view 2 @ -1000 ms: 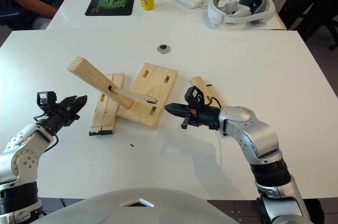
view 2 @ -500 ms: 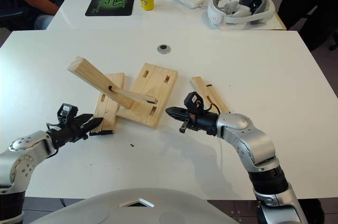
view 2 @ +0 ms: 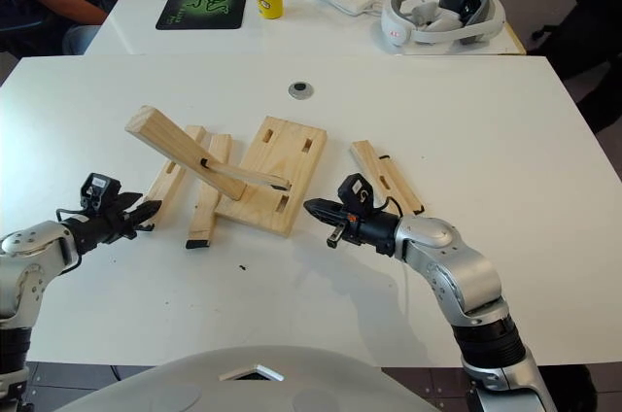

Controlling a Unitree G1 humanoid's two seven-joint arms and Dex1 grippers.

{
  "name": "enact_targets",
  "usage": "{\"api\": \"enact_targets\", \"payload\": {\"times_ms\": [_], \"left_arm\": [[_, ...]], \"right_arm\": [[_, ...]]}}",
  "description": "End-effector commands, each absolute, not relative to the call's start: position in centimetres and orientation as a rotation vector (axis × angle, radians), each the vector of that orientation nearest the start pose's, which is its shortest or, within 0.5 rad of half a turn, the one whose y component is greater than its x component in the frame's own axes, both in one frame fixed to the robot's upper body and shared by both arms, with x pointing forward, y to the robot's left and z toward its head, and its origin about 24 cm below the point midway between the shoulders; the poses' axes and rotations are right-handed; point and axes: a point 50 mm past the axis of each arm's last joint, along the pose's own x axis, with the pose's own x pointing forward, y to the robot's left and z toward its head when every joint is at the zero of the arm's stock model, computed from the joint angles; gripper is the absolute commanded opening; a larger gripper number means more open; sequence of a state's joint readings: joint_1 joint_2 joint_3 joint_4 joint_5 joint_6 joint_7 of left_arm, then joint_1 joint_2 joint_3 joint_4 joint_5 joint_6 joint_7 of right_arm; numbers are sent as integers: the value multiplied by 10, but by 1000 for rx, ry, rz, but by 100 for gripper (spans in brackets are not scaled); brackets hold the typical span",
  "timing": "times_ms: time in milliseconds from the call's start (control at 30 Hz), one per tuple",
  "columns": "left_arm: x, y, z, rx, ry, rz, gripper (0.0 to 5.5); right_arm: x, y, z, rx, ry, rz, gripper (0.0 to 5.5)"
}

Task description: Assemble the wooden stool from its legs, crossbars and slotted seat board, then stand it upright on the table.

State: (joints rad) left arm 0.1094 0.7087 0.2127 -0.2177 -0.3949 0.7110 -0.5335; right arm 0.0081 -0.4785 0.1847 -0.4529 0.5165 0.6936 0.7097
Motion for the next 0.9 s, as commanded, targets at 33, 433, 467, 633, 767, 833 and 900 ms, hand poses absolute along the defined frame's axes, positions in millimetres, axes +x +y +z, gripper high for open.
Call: {"api": "enact_targets", "payload": {"times_ms": [33, 433, 467, 633, 767, 833, 900], "left_arm": [[232, 268, 103, 84, 396, -346, 227], [217, 269, 76, 178, 577, -343, 251], [216, 270, 74, 184, 581, -339, 272], [216, 272, 70, 192, 582, -304, 348], [215, 278, 64, 190, 603, -250, 394], [211, 280, 57, 167, 643, -233, 394], [207, 281, 49, 152, 680, -223, 394]], "right_arm": [[193, -115, 82, 138, 419, 1231, 0], [199, -113, 84, 136, 392, 1192, 0], [199, -114, 84, 136, 391, 1191, 0], [199, -114, 85, 136, 391, 1191, 0], [197, -114, 85, 134, 396, 1193, 0], [197, -115, 84, 134, 398, 1191, 0], [198, -115, 84, 133, 398, 1190, 0]]}}
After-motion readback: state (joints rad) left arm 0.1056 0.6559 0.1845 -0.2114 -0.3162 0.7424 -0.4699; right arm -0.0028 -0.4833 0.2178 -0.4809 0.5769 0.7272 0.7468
